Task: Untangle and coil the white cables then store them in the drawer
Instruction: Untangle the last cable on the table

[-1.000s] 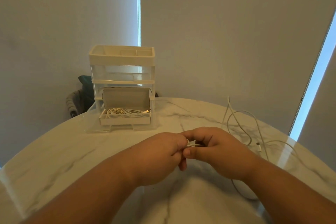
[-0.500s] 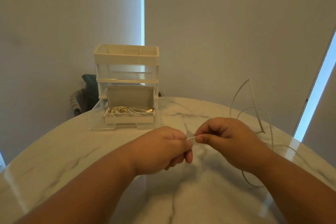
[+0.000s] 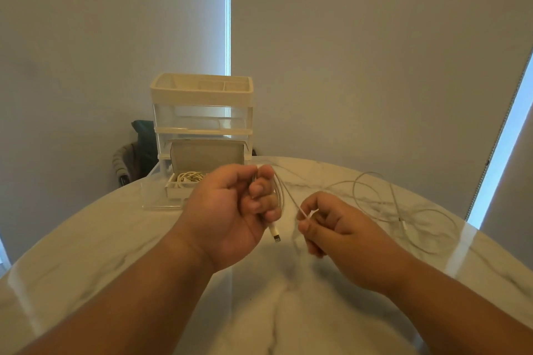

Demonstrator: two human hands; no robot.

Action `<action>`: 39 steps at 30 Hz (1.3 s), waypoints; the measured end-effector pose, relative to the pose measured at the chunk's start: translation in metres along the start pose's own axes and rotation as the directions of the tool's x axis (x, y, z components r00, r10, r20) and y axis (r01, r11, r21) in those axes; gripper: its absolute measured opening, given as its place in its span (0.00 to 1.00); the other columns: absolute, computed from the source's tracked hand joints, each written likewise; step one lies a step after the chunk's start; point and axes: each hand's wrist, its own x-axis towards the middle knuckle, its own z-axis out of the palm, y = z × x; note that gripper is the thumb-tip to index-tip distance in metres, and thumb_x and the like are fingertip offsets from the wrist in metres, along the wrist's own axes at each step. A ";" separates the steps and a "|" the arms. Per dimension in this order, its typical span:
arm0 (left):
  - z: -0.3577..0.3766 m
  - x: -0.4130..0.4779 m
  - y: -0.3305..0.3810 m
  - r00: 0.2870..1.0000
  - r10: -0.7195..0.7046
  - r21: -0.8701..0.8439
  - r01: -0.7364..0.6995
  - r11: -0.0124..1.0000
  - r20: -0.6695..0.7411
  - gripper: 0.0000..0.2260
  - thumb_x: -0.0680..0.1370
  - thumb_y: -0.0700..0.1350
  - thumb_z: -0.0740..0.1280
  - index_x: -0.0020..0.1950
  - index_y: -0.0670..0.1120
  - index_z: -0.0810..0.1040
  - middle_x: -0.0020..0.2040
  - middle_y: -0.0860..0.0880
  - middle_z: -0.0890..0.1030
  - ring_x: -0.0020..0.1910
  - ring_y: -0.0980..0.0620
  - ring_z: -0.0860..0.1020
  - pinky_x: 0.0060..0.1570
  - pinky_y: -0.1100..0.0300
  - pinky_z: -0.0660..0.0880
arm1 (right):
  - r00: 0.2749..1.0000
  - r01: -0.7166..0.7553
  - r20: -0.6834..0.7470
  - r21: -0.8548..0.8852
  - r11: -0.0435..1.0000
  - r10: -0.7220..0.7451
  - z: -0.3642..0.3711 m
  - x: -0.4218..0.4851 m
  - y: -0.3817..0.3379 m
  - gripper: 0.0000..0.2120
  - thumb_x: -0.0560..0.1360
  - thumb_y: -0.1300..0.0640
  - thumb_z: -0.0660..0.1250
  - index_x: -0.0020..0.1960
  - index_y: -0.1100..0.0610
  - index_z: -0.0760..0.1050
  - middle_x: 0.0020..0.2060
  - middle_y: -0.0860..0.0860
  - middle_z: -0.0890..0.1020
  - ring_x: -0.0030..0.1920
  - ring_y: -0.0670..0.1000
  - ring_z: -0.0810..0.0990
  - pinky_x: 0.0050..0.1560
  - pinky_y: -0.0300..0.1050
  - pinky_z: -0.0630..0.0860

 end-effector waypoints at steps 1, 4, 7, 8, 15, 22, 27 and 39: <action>0.000 0.000 -0.001 1.000 -0.007 -0.019 0.008 1.000 0.004 0.13 0.73 0.43 0.58 0.34 0.43 0.79 0.27 0.52 0.65 0.23 0.55 0.62 0.26 0.61 0.66 | 1.000 -0.011 0.010 0.013 1.000 0.011 0.002 0.000 0.000 0.06 0.81 0.56 0.64 0.47 0.47 0.77 0.34 0.48 0.83 0.36 0.47 0.80 0.44 0.46 0.78; 0.002 -0.001 -0.001 0.999 -0.037 -0.066 0.038 0.997 0.022 0.12 0.74 0.43 0.59 0.35 0.43 0.79 0.26 0.53 0.64 0.22 0.56 0.62 0.25 0.62 0.65 | 0.996 -0.086 0.020 0.069 0.994 0.084 0.007 0.001 -0.002 0.11 0.82 0.58 0.63 0.45 0.50 0.81 0.38 0.51 0.85 0.39 0.52 0.83 0.49 0.51 0.81; 0.003 -0.002 0.001 0.999 -0.037 -0.091 0.039 0.995 0.023 0.10 0.75 0.43 0.60 0.36 0.44 0.77 0.26 0.53 0.64 0.21 0.57 0.61 0.25 0.63 0.64 | 0.995 -0.095 -0.015 0.094 0.991 0.096 0.011 0.003 -0.002 0.12 0.82 0.56 0.63 0.46 0.48 0.83 0.35 0.48 0.84 0.33 0.47 0.78 0.41 0.47 0.77; 0.003 -0.002 0.002 1.000 -0.023 -0.095 0.023 0.995 0.005 0.09 0.74 0.43 0.60 0.37 0.44 0.76 0.26 0.53 0.64 0.22 0.57 0.61 0.26 0.63 0.65 | 0.996 -0.083 -0.024 0.079 0.993 0.085 0.011 0.003 -0.003 0.11 0.82 0.55 0.64 0.47 0.46 0.84 0.34 0.47 0.82 0.32 0.44 0.76 0.39 0.44 0.74; 0.002 0.003 -0.001 0.982 0.052 -0.125 -0.075 0.989 -0.181 0.11 0.82 0.40 0.57 0.58 0.39 0.77 0.35 0.48 0.77 0.31 0.55 0.74 0.42 0.60 0.73 | 0.959 -0.162 0.245 0.076 0.984 0.139 0.016 -0.007 -0.016 0.15 0.81 0.60 0.65 0.61 0.43 0.78 0.39 0.50 0.84 0.41 0.51 0.84 0.53 0.47 0.81; -0.003 0.008 -0.005 0.945 0.182 0.139 -0.148 0.979 -0.271 0.10 0.82 0.39 0.60 0.59 0.39 0.77 0.50 0.43 0.86 0.49 0.49 0.85 0.50 0.58 0.81 | 0.935 -0.194 0.277 -0.118 0.974 0.219 0.013 -0.007 -0.019 0.08 0.81 0.57 0.65 0.53 0.45 0.80 0.40 0.48 0.85 0.42 0.46 0.84 0.53 0.46 0.81; -0.003 0.010 -0.004 0.929 0.234 0.196 -0.182 0.964 -0.288 0.10 0.76 0.36 0.65 0.57 0.41 0.79 0.50 0.44 0.86 0.51 0.49 0.85 0.54 0.57 0.78 | 0.969 -0.112 0.173 -0.337 0.935 0.179 0.008 -0.007 -0.021 0.05 0.79 0.51 0.68 0.48 0.43 0.82 0.42 0.40 0.83 0.44 0.39 0.80 0.50 0.36 0.77; -0.015 0.006 -0.012 0.910 0.410 0.789 -0.207 0.578 -0.061 0.08 0.78 0.44 0.68 0.51 0.57 0.81 0.47 0.58 0.86 0.49 0.62 0.83 0.48 0.69 0.77 | 0.997 -0.026 -0.083 -0.300 0.954 0.001 -0.002 -0.006 -0.026 0.06 0.77 0.46 0.69 0.46 0.44 0.83 0.42 0.40 0.84 0.44 0.38 0.79 0.42 0.32 0.76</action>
